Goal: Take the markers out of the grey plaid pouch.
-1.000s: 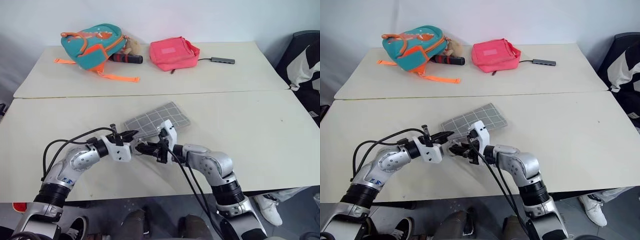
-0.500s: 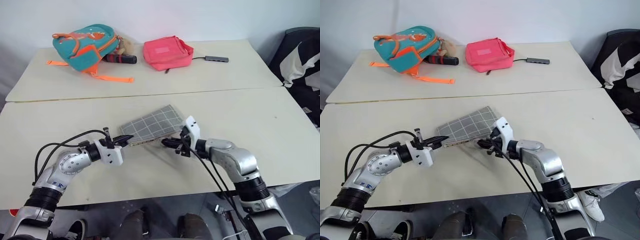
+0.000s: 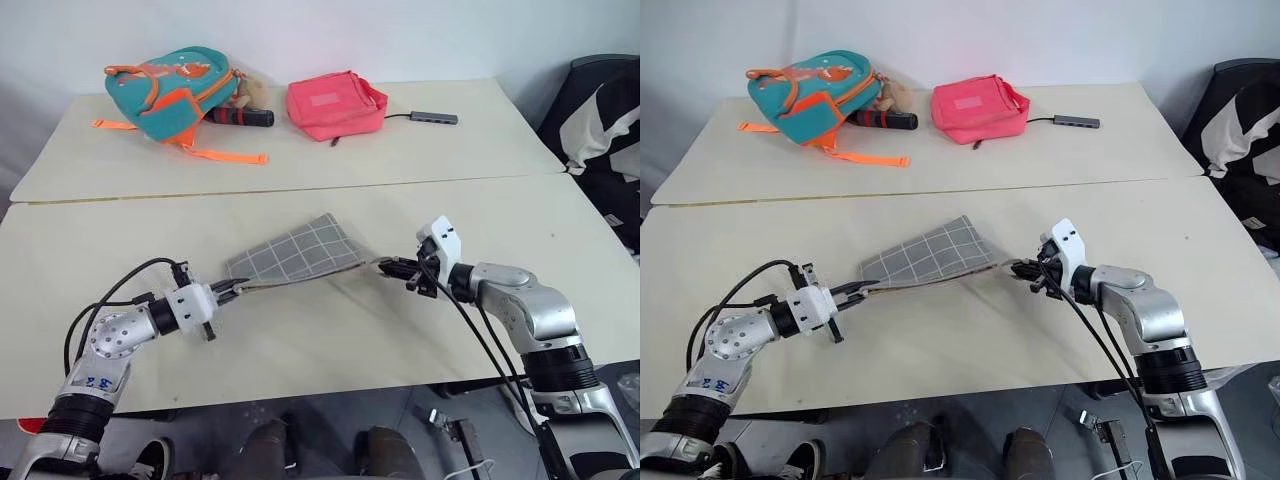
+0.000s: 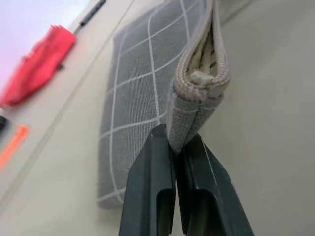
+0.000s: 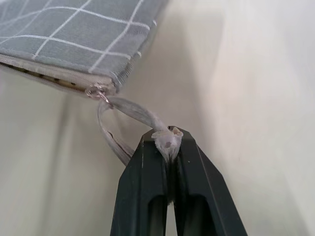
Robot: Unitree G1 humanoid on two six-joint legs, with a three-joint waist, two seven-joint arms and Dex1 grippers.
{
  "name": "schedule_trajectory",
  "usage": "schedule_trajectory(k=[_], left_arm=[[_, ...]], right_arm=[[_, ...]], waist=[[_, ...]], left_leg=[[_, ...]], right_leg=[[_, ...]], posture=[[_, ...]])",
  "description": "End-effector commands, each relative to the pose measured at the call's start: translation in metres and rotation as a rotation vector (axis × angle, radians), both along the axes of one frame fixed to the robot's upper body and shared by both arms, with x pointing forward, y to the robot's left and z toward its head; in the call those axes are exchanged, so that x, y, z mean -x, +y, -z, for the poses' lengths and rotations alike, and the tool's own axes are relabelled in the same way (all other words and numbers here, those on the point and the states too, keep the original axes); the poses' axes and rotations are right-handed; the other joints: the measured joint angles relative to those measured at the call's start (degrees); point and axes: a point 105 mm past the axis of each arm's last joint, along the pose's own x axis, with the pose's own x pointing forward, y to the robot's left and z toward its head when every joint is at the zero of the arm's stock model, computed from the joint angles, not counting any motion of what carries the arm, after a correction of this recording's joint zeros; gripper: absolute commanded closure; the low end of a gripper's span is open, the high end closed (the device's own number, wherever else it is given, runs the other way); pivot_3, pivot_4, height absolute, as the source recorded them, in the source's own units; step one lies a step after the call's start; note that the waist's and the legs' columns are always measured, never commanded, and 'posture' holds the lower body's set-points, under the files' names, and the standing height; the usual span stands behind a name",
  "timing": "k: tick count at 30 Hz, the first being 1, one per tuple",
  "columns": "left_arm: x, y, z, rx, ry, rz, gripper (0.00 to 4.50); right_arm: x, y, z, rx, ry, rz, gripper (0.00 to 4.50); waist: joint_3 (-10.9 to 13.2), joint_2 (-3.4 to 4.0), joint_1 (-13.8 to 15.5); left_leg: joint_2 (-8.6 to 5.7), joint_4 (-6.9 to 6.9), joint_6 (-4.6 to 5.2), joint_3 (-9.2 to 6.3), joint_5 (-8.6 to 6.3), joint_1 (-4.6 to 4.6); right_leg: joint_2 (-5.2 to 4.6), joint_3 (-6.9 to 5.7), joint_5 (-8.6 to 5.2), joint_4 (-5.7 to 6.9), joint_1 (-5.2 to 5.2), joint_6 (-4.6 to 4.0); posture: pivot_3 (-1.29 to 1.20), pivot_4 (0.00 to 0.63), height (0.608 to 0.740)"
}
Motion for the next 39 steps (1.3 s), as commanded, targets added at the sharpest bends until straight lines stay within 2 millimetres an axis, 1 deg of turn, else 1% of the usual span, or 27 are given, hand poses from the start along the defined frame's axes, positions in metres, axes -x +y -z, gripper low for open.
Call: schedule_trajectory(k=[1,2,5,7,8,10,11,13,16,18,19,20,22,24,27,28,30,32,34,37,39], left_arm=[[0.001,0.002,-0.011,0.013,-0.030,0.010,4.50],[0.002,0.001,-0.011,0.011,-0.033,0.017,4.50],[0.001,-0.003,-0.013,0.014,-0.052,0.026,4.50],[0.003,-0.008,-0.012,-0.015,-0.065,0.047,4.50],[0.003,-0.009,-0.010,-0.029,-0.071,0.057,4.50],[0.004,-0.011,-0.009,-0.043,-0.077,0.063,4.50],[0.003,-0.011,-0.009,-0.039,-0.076,0.060,4.50],[0.002,-0.012,-0.009,-0.050,-0.080,0.065,4.50],[-0.001,-0.012,-0.012,-0.062,-0.091,0.061,4.50],[-0.004,-0.013,-0.013,-0.062,-0.091,0.063,4.50],[-0.005,-0.015,-0.016,-0.056,-0.089,0.066,4.50],[-0.006,-0.015,-0.017,-0.051,-0.088,0.067,4.50],[-0.010,-0.018,-0.023,-0.053,-0.094,0.071,4.50],[-0.013,-0.020,-0.026,-0.052,-0.100,0.073,4.50],[-0.014,-0.024,-0.028,-0.062,-0.109,0.086,4.50],[-0.014,-0.025,-0.029,-0.066,-0.112,0.091,4.50],[-0.015,-0.027,-0.030,-0.069,-0.122,0.090,4.50],[-0.014,-0.028,-0.031,-0.073,-0.129,0.094,4.50],[-0.014,-0.029,-0.031,-0.069,-0.130,0.097,4.50],[-0.013,-0.031,-0.032,-0.061,-0.133,0.102,4.50],[-0.012,-0.033,-0.031,-0.065,-0.134,0.110,4.50]], right_arm=[[0.001,0.005,-0.016,-0.015,-0.088,-0.033,4.48],[0.000,0.008,-0.019,-0.038,-0.094,-0.034,4.21],[0.010,0.021,-0.025,-0.076,-0.086,-0.103,3.32],[0.017,0.019,-0.023,-0.044,-0.087,-0.130,2.68],[0.021,0.017,-0.024,-0.039,-0.092,-0.143,2.29],[0.023,0.012,-0.033,-0.016,-0.146,-0.147,1.60],[0.023,0.009,-0.039,-0.030,-0.164,-0.141,1.33],[0.026,0.005,-0.053,-0.049,-0.221,-0.145,1.33],[0.038,0.006,-0.074,-0.070,-0.314,-0.196,1.33],[0.043,0.012,-0.079,-0.097,-0.345,-0.213,1.33],[0.046,0.020,-0.076,-0.083,-0.360,-0.234,1.33],[0.048,0.026,-0.073,-0.072,-0.369,-0.249,1.71],[0.053,0.048,-0.070,-0.083,-0.432,-0.272,2.27],[0.058,0.065,-0.063,-0.071,-0.474,-0.297,3.00],[0.055,0.079,-0.045,0.041,-0.551,-0.304,4.03],[0.054,0.082,-0.042,0.061,-0.570,-0.301,4.45],[0.051,0.087,-0.038,0.088,-0.593,-0.297,4.48],[0.046,0.088,-0.038,0.092,-0.616,-0.267,4.48],[0.042,0.087,-0.037,0.097,-0.617,-0.246,4.48],[0.035,0.084,-0.030,0.165,-0.640,-0.240,4.48],[0.033,0.083,-0.029,0.168,-0.639,-0.233,4.48]], waist=[[0.00,0.00,0.01],[0.00,-0.01,0.01],[0.01,0.00,0.03],[0.01,0.00,0.05],[0.01,-0.01,0.14],[0.03,-0.03,0.32],[0.03,-0.04,0.33],[0.04,-0.04,0.25],[0.04,-0.04,0.29],[0.05,-0.05,0.27],[0.05,-0.05,0.25],[0.05,-0.05,0.23],[0.05,-0.06,0.19],[0.05,-0.06,0.10],[0.05,-0.06,0.07],[0.06,-0.07,0.08],[0.07,-0.09,0.08],[0.08,-0.10,0.10],[0.09,-0.13,0.14],[0.10,-0.14,0.14],[0.10,-0.14,0.11]], left_leg=[[-0.01,0.02,0.00,0.00,0.00,0.00],[-0.01,0.02,0.01,0.00,0.00,0.00],[-0.01,0.03,0.02,0.00,-0.01,0.00],[-0.01,0.03,0.03,-0.01,-0.01,0.00],[-0.01,0.03,0.04,-0.02,-0.02,0.00],[-0.04,0.06,0.07,-0.06,-0.04,0.00],[-0.04,0.07,0.09,-0.06,-0.06,0.00],[-0.05,0.10,0.11,-0.05,-0.08,-0.01],[-0.04,0.10,0.10,-0.05,-0.08,-0.01],[-0.03,0.08,0.10,-0.08,-0.09,-0.01],[-0.03,0.08,0.09,-0.08,-0.09,-0.01],[-0.03,0.08,0.10,-0.08,-0.09,-0.01],[-0.03,0.07,0.09,-0.08,-0.08,-0.01],[-0.03,0.06,0.08,-0.08,-0.07,-0.01],[-0.06,0.06,0.09,-0.04,-0.06,-0.01],[-0.09,0.07,0.10,-0.03,-0.06,-0.01],[-0.09,0.11,0.10,-0.04,-0.07,-0.01],[-0.09,0.14,0.10,-0.04,-0.06,-0.01],[-0.09,0.17,0.11,-0.07,-0.06,-0.01],[-0.09,0.21,0.11,-0.07,-0.06,-0.01],[-0.09,0.22,0.11,-0.08,-0.06,-0.01]], right_leg=[[0.00,0.00,0.00,-0.01,0.01,0.00],[0.00,-0.01,0.00,-0.03,0.03,0.00],[0.01,-0.01,0.00,-0.03,0.04,0.00],[0.00,-0.01,0.00,-0.03,0.04,0.00],[0.00,-0.02,0.00,-0.04,0.05,0.00],[-0.01,-0.02,0.00,-0.09,0.10,0.00],[-0.01,-0.02,0.00,-0.13,0.13,0.00],[-0.01,-0.03,0.00,-0.21,0.15,0.00],[-0.02,-0.02,0.00,-0.25,0.16,0.00],[-0.01,-0.02,0.00,-0.27,0.17,0.00],[0.00,-0.02,0.00,-0.29,0.18,0.00],[0.00,-0.02,0.00,-0.30,0.19,0.00],[0.01,-0.03,0.00,-0.30,0.19,0.00],[0.02,-0.03,0.00,-0.27,0.16,0.00],[0.07,-0.04,0.00,-0.16,0.14,0.00],[0.09,-0.04,0.00,-0.09,0.14,0.01],[0.09,-0.04,0.00,-0.04,0.15,0.01],[0.10,-0.03,0.00,-0.04,0.14,0.00],[0.10,-0.03,0.00,-0.03,0.15,0.01],[0.12,-0.03,0.00,-0.02,0.17,0.00],[0.11,-0.02,0.00,-0.02,0.16,0.00]], posture=[[0.00,0.150,0.740],[0.00,0.150,0.740],[0.00,0.150,0.740],[0.00,0.150,0.740],[0.00,0.150,0.740],[0.00,0.150,0.740],[0.00,0.150,0.740],[0.00,0.150,0.740],[0.00,0.150,0.740],[0.00,0.150,0.740],[0.00,0.150,0.740],[0.00,0.150,0.740],[0.00,0.150,0.740],[0.00,0.150,0.740],[0.00,0.150,0.740],[0.00,0.150,0.740],[0.00,0.150,0.740],[0.00,0.150,0.740],[0.00,0.150,0.740],[0.00,0.150,0.740],[0.00,0.150,0.740]])
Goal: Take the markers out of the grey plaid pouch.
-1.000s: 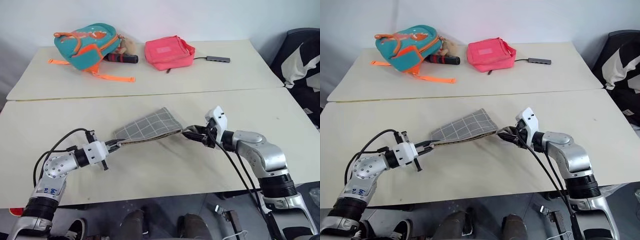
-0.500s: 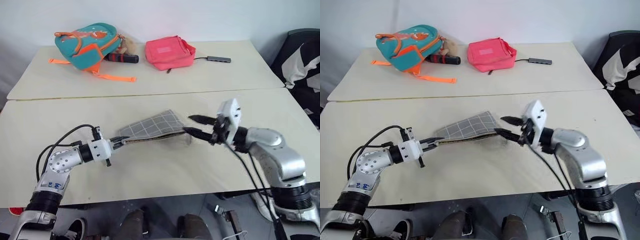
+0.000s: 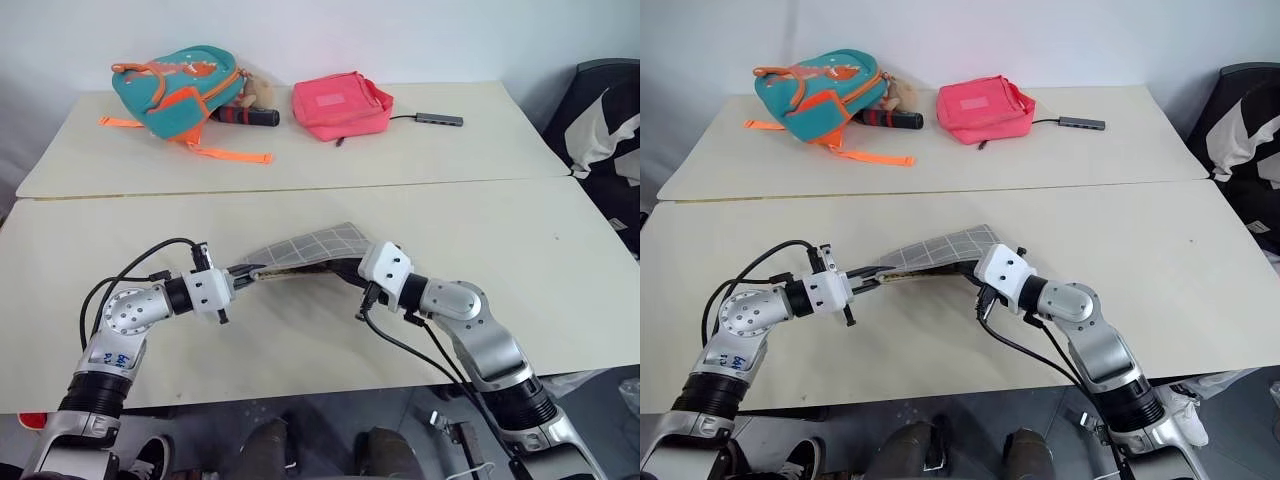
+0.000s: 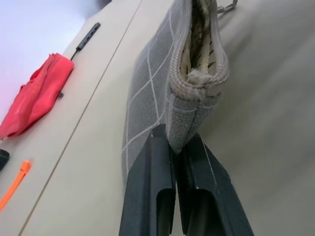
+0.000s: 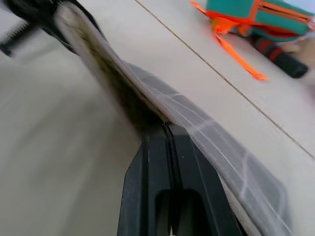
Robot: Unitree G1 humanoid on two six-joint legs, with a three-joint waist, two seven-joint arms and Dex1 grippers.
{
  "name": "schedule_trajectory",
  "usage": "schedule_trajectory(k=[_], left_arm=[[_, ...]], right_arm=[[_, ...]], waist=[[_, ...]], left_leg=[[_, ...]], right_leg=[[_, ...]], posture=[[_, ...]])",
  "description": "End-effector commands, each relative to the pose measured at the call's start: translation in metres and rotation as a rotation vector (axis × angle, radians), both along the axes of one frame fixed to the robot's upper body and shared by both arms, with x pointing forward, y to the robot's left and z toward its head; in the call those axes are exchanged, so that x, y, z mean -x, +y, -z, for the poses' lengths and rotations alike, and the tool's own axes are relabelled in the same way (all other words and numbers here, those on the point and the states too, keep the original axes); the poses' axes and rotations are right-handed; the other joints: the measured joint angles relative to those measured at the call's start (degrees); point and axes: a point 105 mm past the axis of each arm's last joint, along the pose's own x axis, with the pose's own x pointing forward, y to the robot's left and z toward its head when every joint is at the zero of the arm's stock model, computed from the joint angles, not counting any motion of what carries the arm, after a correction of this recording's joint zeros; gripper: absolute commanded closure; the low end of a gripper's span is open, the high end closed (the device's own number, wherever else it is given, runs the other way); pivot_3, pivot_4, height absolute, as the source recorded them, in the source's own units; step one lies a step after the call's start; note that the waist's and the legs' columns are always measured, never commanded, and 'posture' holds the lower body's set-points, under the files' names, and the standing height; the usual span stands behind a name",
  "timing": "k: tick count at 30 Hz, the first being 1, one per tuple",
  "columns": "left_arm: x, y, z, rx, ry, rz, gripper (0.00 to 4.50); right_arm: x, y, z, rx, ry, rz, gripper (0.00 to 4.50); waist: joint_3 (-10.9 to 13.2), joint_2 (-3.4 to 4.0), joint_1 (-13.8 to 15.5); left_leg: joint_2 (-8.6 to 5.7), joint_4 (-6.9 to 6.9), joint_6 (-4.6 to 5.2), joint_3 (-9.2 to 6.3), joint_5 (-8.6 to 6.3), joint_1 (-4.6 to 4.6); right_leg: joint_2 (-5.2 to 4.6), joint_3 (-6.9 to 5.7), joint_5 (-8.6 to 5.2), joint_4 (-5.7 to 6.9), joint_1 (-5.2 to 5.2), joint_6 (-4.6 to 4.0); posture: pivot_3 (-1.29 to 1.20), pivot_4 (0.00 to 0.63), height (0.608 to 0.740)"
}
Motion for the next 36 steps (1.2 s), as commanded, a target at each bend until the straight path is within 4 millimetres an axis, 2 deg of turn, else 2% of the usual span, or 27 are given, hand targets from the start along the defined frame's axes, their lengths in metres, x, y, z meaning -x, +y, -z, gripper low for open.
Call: schedule_trajectory(k=[1,4,9,12,16,19,24,31,36], left_arm=[[0.003,-0.008,-0.009,0.004,-0.043,0.033,4.50],[0.006,-0.014,-0.009,0.010,-0.038,0.061,4.50],[0.009,-0.031,-0.007,0.025,-0.018,0.106,4.50],[0.012,-0.048,-0.006,0.049,-0.005,0.139,4.50],[0.014,-0.057,-0.010,0.069,0.001,0.153,4.50],[0.014,-0.056,-0.012,0.072,0.003,0.150,4.50],[0.013,-0.052,-0.013,0.074,0.004,0.135,4.50],[0.011,-0.051,-0.016,0.078,0.003,0.129,4.50],[0.009,-0.049,-0.017,0.084,0.000,0.122,4.50]], right_arm=[[-0.003,0.000,-0.008,0.013,-0.059,0.005,4.48],[-0.006,0.001,-0.007,0.075,-0.134,0.024,4.48],[-0.016,0.011,-0.017,0.178,-0.301,0.082,4.48],[-0.028,0.016,-0.002,0.374,-0.403,0.128,4.48],[-0.040,0.008,0.003,0.441,-0.433,0.188,4.48],[-0.044,-0.001,0.000,0.448,-0.440,0.210,3.96],[-0.042,-0.007,0.004,0.460,-0.422,0.185,2.29],[-0.039,-0.003,0.003,0.449,-0.425,0.173,0.10],[-0.040,-0.002,0.002,0.439,-0.421,0.181,0.04]], waist=[[0.00,0.00,-0.05],[0.00,0.00,-0.07],[0.00,0.00,-0.08],[0.00,0.00,-0.10],[0.01,-0.01,-0.03],[0.01,-0.01,-0.09],[0.01,-0.01,-0.09],[0.01,-0.01,-0.18],[0.01,-0.01,-0.13]], left_leg=[[0.00,-0.01,0.00,0.00,0.00,0.00],[0.00,-0.01,0.00,0.00,0.00,0.00],[0.00,0.02,0.00,0.00,0.00,0.00],[0.01,0.05,-0.01,0.00,0.01,0.00],[0.00,0.08,0.00,-0.02,0.01,-0.03],[0.01,0.09,0.01,-0.01,0.02,-0.04],[0.02,0.10,0.01,-0.02,0.02,-0.04],[0.03,0.11,0.01,-0.02,0.02,-0.03],[0.04,0.13,0.01,-0.02,0.02,-0.04]], right_leg=[[0.00,0.00,0.00,0.01,-0.01,0.00],[0.00,0.00,0.00,0.05,-0.01,0.00],[0.00,0.01,0.00,0.07,-0.01,0.00],[0.05,0.02,0.00,0.13,-0.02,0.00],[0.09,0.04,0.00,0.17,0.00,0.00],[0.15,0.03,0.00,0.18,0.01,0.00],[0.15,0.04,0.00,0.12,0.02,0.00],[0.16,0.03,0.00,0.13,0.02,0.00],[0.18,0.03,0.00,0.18,0.03,0.00]], posture=[[0.00,0.150,0.740],[0.00,0.150,0.740],[0.00,0.150,0.740],[0.00,0.150,0.740],[0.00,0.150,0.740],[0.00,0.150,0.740],[0.00,0.150,0.740],[0.00,0.150,0.740],[0.00,0.150,0.740]])
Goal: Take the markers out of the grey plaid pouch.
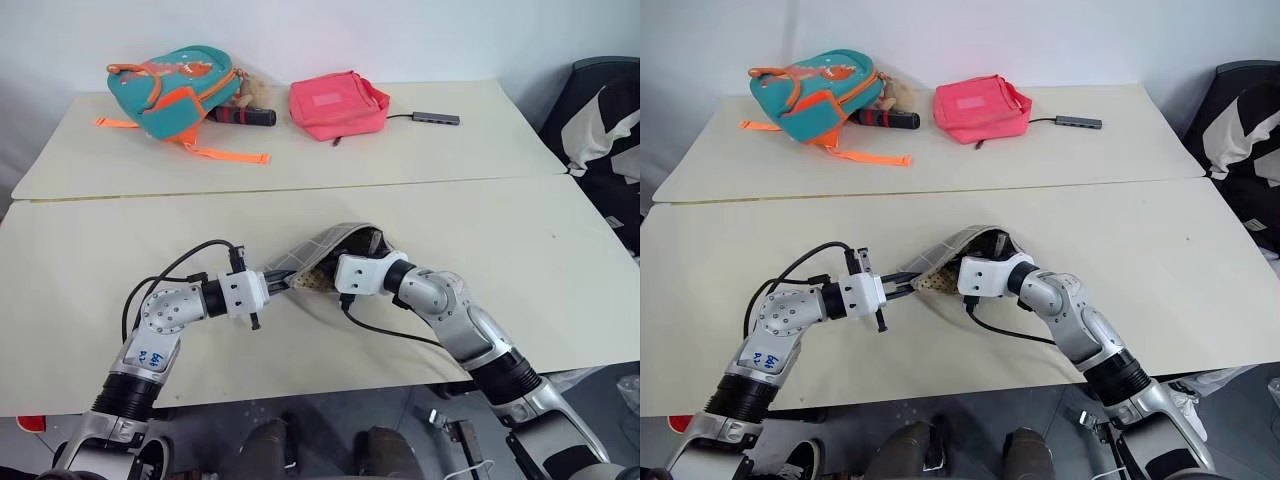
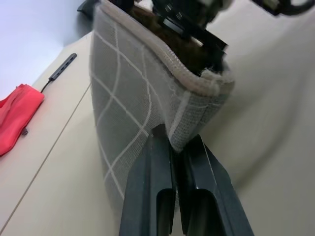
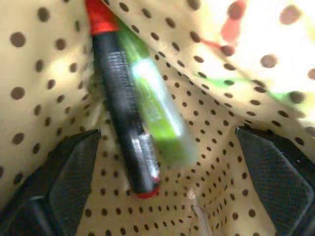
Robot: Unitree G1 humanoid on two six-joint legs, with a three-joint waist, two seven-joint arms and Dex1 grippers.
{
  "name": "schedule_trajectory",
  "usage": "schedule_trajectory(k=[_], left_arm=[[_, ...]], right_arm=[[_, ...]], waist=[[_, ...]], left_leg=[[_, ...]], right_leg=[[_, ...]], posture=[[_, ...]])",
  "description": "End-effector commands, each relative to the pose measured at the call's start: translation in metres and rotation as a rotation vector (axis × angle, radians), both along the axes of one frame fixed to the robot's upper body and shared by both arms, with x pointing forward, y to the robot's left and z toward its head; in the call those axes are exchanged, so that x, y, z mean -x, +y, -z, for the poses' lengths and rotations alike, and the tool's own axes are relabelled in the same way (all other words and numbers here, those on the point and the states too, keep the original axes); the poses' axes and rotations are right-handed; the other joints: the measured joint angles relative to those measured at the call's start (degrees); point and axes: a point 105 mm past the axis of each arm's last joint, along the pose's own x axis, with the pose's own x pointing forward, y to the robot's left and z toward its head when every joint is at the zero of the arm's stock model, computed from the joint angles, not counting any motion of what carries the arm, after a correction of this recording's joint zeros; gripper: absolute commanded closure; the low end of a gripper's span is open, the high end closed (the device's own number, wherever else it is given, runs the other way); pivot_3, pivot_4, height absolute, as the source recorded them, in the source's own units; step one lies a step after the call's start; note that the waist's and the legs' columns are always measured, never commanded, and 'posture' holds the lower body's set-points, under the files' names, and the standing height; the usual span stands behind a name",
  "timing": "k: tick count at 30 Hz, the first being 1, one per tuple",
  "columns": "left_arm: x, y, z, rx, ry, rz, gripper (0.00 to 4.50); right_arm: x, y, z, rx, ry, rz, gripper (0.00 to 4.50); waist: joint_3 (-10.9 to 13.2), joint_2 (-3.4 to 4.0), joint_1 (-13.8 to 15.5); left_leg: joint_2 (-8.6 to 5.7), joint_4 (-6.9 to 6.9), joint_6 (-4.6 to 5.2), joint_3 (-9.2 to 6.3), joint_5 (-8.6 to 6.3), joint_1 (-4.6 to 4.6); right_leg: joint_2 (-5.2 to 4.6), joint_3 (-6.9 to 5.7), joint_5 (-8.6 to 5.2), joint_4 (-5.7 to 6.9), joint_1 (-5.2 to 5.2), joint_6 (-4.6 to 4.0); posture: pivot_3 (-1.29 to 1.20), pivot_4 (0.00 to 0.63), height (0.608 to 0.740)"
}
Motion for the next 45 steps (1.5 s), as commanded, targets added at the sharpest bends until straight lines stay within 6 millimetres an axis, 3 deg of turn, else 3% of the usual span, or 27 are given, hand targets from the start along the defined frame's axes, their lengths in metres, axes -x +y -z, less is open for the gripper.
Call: schedule_trajectory(k=[1,3,6,10,23,26,31,36,41,45], left_arm=[[0.001,0.001,-0.017,0.032,-0.058,0.013,4.50],[0.001,0.002,-0.018,0.045,-0.053,0.007,4.50],[0.000,0.003,-0.018,0.050,-0.048,0.004,4.50],[0.001,0.002,-0.018,0.057,-0.040,0.012,4.50],[0.004,-0.007,-0.020,0.056,-0.033,0.055,4.50],[0.001,-0.001,-0.016,0.043,-0.037,0.017,4.50],[-0.004,0.004,-0.013,0.035,-0.033,-0.023,4.50],[-0.007,0.005,-0.007,0.007,-0.037,-0.046,4.50],[-0.007,0.011,-0.006,0.000,-0.032,-0.050,4.50],[-0.008,0.012,-0.006,0.010,-0.027,-0.061,4.50]], right_arm=[[-0.002,-0.002,-0.006,-0.018,-0.010,0.013,0.04],[-0.002,-0.002,-0.005,-0.028,-0.005,0.014,0.04],[0.000,-0.001,-0.006,-0.053,0.003,0.011,0.57],[0.004,0.006,-0.010,-0.045,-0.018,-0.032,1.88],[-0.004,0.021,0.002,0.009,-0.033,-0.044,1.88],[-0.003,0.019,-0.007,-0.028,-0.044,-0.046,2.39],[0.008,0.016,-0.013,-0.045,-0.029,-0.095,3.90],[0.025,0.018,-0.019,-0.131,0.047,-0.164,3.91],[0.020,0.001,-0.022,-0.093,0.064,-0.108,3.91],[0.019,-0.006,-0.017,-0.061,0.209,-0.057,3.91]], waist=[[0.00,0.00,0.00],[0.00,0.00,0.00],[0.00,0.00,0.00],[0.00,0.00,0.03],[0.00,0.00,0.03],[0.00,0.00,0.04],[0.00,0.00,0.04],[0.00,0.00,0.07],[0.00,0.00,0.05],[0.00,0.00,0.06]], left_leg=[[0.00,0.00,0.00,0.00,0.00,0.00],[0.00,0.01,0.00,0.00,0.00,0.00],[0.00,0.01,0.00,0.00,0.00,0.00],[0.00,0.02,0.00,0.00,0.00,0.00],[0.00,0.07,0.00,0.00,0.00,0.00],[0.00,0.09,0.00,-0.01,0.00,0.00],[0.00,0.08,0.00,-0.01,0.00,0.00],[-0.01,0.09,0.01,-0.02,0.00,0.00],[0.00,0.08,0.01,-0.02,0.00,0.00],[0.00,0.09,0.01,-0.02,0.00,-0.01]], right_leg=[[0.00,0.01,0.00,0.00,0.00,0.00],[0.00,0.01,0.00,-0.01,0.00,0.00],[0.00,0.01,0.00,-0.01,0.00,0.00],[0.00,0.00,0.00,-0.01,0.00,0.00],[0.02,0.00,0.00,0.16,0.00,0.00],[0.02,0.01,0.00,0.16,0.01,0.00],[0.02,0.03,0.00,0.17,0.00,0.00],[0.01,0.03,0.00,0.15,0.02,0.00],[0.02,0.01,0.00,0.16,0.01,0.00],[0.00,0.02,0.00,0.15,0.01,0.00]], posture=[[0.00,0.150,0.740],[0.00,0.150,0.740],[0.00,0.150,0.740],[0.00,0.150,0.740],[0.00,0.150,0.740],[0.00,0.150,0.740],[0.00,0.150,0.740],[0.00,0.150,0.740],[0.00,0.150,0.740],[0.00,0.150,0.740]])
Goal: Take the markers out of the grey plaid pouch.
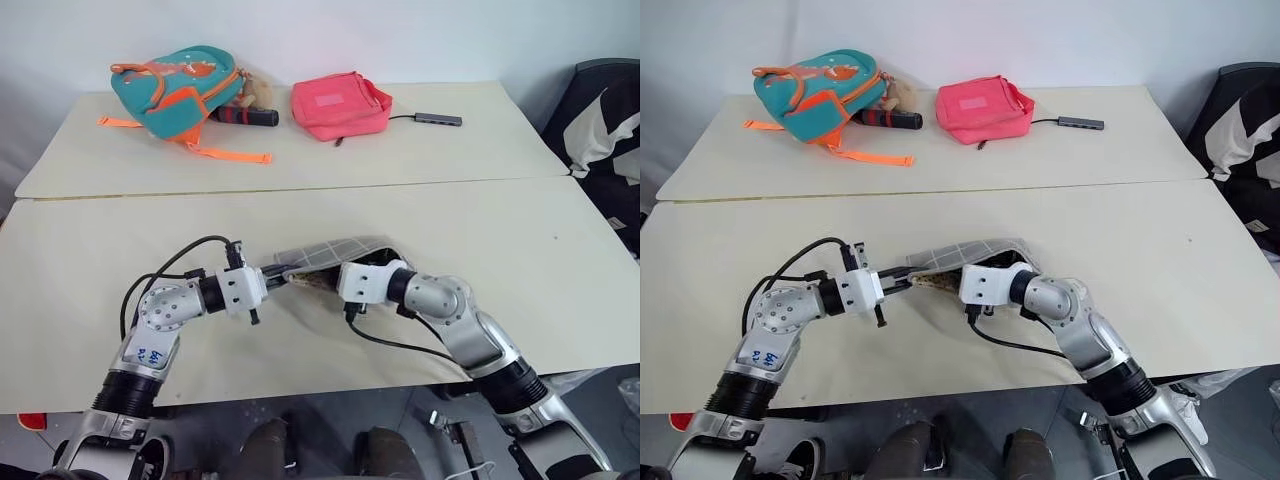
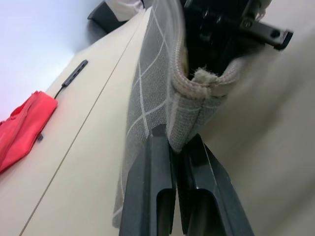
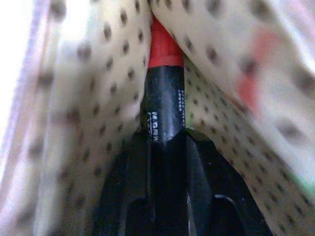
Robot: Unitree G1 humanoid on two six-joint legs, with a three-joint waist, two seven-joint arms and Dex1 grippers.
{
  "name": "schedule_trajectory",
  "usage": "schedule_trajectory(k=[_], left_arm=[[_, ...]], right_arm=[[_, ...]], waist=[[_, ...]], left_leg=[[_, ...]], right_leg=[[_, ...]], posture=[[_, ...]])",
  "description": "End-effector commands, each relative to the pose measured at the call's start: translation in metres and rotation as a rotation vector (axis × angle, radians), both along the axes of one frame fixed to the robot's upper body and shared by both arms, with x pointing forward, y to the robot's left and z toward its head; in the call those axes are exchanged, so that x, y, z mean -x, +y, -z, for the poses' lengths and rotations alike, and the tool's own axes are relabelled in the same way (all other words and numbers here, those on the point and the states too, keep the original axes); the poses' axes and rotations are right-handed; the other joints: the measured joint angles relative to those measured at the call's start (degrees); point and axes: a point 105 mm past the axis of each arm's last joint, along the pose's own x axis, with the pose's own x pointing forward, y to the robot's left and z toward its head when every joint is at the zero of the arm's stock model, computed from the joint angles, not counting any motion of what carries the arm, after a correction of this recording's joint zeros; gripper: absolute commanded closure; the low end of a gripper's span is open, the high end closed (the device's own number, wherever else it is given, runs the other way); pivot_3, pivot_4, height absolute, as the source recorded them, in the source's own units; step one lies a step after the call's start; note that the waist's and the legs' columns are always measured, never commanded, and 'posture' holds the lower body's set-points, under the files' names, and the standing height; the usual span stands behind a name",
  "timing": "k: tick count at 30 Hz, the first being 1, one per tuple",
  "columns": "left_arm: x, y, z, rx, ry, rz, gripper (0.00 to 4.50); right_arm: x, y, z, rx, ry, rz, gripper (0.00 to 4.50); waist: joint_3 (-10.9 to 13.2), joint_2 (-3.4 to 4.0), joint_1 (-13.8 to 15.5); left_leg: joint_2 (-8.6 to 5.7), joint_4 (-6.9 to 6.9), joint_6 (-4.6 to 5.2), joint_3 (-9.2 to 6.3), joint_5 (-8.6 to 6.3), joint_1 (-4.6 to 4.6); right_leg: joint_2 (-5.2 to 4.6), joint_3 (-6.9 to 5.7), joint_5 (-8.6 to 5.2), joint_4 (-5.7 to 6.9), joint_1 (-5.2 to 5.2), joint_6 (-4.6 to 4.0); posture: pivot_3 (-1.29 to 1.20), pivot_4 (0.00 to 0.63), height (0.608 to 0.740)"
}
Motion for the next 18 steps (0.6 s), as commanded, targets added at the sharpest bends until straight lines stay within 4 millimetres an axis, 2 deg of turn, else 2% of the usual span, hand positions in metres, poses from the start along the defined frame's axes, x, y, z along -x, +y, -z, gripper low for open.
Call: schedule_trajectory(k=[1,2,6,9,13,18], left_arm=[[-0.005,0.010,0.000,0.019,0.016,-0.052,4.50],[-0.005,0.010,0.000,0.023,0.023,-0.052,4.50],[-0.005,0.008,0.004,0.035,0.082,-0.045,4.50],[-0.006,0.011,0.006,0.039,0.107,-0.054,4.50],[-0.001,0.009,0.014,0.050,0.169,-0.035,4.50],[-0.002,0.003,0.013,0.071,0.177,-0.043,4.50]], right_arm=[[-0.003,-0.010,-0.025,-0.012,0.033,0.058,3.91],[-0.003,-0.011,-0.025,0.010,0.049,0.066,3.91],[0.001,-0.002,-0.048,-0.111,0.133,0.049,3.91],[0.016,0.001,-0.044,-0.027,0.164,-0.053,3.91],[0.014,0.001,-0.066,-0.142,0.142,-0.071,3.91],[0.016,-0.004,-0.056,-0.005,0.107,-0.092,3.91]], waist=[[0.00,0.00,0.00],[0.00,0.00,0.01],[0.00,0.00,0.01],[0.00,0.00,0.22],[0.02,-0.03,0.08],[0.02,-0.03,0.06]], left_leg=[[0.00,0.01,0.01,0.00,0.00,0.00],[0.00,0.01,0.01,0.00,0.00,0.00],[0.00,0.02,0.01,-0.03,-0.01,-0.01],[-0.01,0.03,0.02,-0.08,-0.02,-0.02],[-0.04,0.07,0.06,-0.07,-0.04,-0.09],[-0.03,0.07,0.06,-0.07,-0.04,-0.09]], right_leg=[[0.00,0.00,0.00,0.00,0.00,0.00],[0.00,0.00,0.00,0.01,0.00,0.00],[-0.02,-0.01,0.00,0.01,0.00,0.00],[-0.01,-0.02,0.00,0.00,0.02,0.00],[-0.03,-0.04,0.00,-0.16,0.00,0.00],[-0.02,-0.04,0.00,-0.20,0.02,0.00]], posture=[[0.00,0.150,0.740],[0.00,0.150,0.740],[0.00,0.150,0.740],[0.00,0.150,0.740],[0.00,0.150,0.740],[0.00,0.150,0.740]])
